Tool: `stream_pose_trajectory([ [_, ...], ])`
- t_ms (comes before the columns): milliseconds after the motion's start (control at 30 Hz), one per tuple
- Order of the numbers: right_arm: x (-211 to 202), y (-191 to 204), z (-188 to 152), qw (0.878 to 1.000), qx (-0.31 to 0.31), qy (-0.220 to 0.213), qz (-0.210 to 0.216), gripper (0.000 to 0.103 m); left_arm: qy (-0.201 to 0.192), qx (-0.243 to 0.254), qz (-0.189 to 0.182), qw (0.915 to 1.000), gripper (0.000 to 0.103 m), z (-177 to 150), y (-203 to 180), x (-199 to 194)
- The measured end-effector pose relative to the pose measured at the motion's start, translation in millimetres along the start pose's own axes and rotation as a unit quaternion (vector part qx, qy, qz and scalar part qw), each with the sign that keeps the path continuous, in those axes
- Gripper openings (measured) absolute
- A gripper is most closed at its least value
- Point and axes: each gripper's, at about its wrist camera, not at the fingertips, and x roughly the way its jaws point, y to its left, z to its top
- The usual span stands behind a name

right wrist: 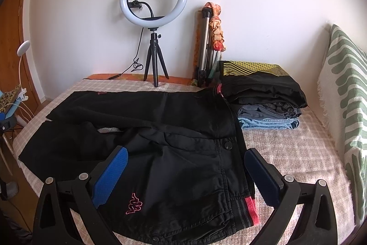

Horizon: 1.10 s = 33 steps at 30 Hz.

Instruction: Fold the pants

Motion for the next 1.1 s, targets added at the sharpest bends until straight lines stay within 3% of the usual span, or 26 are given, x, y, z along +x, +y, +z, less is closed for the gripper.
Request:
stream_pose_trajectory([
  [1100, -3.3, 4.5, 1.0, 1.000, -0.011, -0.006, -0.022, 0.103, 0.005, 0.001, 0.006, 1.0000, 0.103, -3.9, 3.8, 3.0],
])
